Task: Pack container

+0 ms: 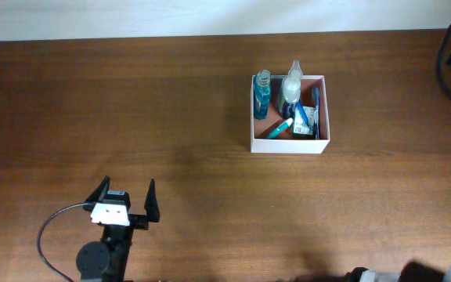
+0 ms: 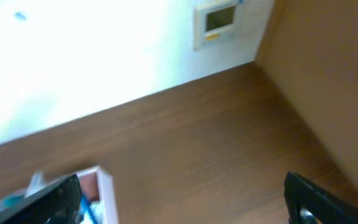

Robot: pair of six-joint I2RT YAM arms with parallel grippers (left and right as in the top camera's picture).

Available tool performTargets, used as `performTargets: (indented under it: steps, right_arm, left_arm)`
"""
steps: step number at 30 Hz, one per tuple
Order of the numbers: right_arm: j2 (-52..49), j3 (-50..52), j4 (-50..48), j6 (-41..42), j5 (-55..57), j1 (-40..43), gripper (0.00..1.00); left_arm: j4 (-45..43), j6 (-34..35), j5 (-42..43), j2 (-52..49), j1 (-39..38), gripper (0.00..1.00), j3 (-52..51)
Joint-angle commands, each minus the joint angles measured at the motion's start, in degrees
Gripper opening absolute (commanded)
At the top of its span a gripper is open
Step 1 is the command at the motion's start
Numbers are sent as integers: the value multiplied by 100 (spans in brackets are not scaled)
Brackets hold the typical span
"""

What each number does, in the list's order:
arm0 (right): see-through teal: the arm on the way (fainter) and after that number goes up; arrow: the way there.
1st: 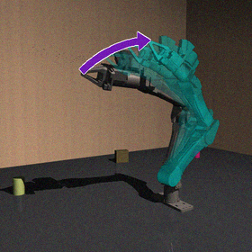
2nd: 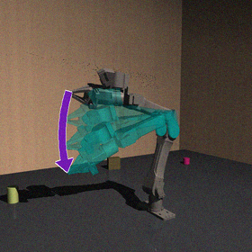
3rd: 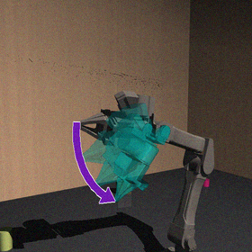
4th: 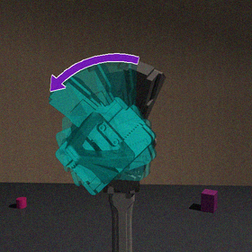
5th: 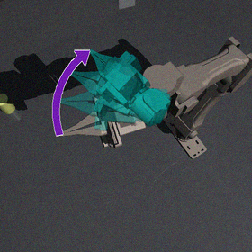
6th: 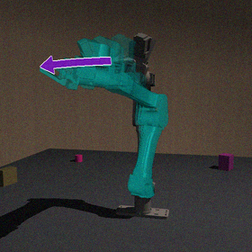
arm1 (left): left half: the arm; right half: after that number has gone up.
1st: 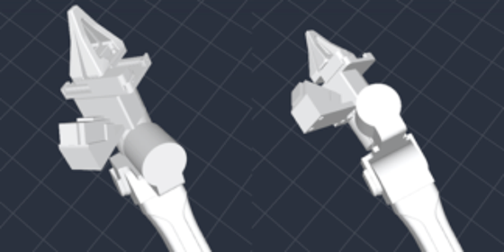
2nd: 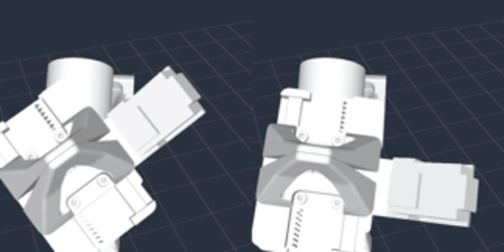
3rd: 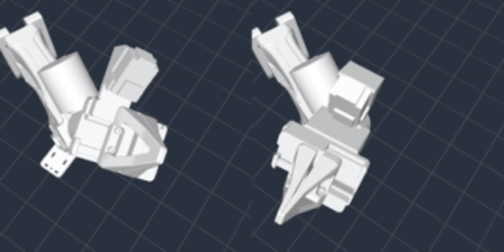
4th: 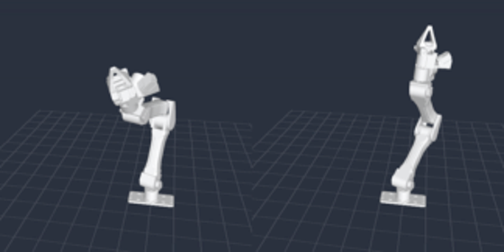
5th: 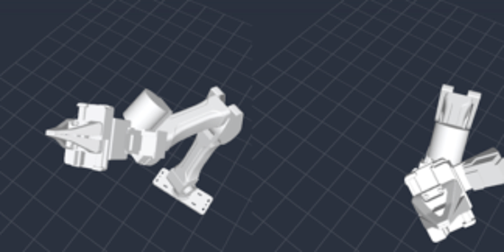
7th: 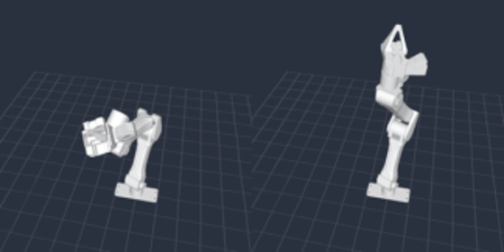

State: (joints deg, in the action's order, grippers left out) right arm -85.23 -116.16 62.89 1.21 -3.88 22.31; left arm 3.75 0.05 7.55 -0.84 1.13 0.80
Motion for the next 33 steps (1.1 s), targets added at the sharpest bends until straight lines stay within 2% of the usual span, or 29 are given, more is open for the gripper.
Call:
performTargets:
  steps: [1, 5, 19, 28, 33]
  right_arm:
    - [737, 691, -87, -26, 63, -313, 99]
    - [1665, 1296, -199, -28, -42, -684, 99]
    - [4642, 3648, -1541, -35, -57, -1644, 99]
    - [5475, 4367, -1587, -437, -470, -1744, 99]
    - [5939, 4942, -2135, -437, -470, -1749, 99]
  left_arm:
    - [17, 55, 59, 55, -22, 99, -26]
    - [17, 55, 59, 55, -22, 99, -26]
    - [17, 55, 59, 55, -22, 100, -26]
    - [17, 55, 59, 55, -22, 99, -26]
    - [17, 55, 59, 55, -22, 99, -26]
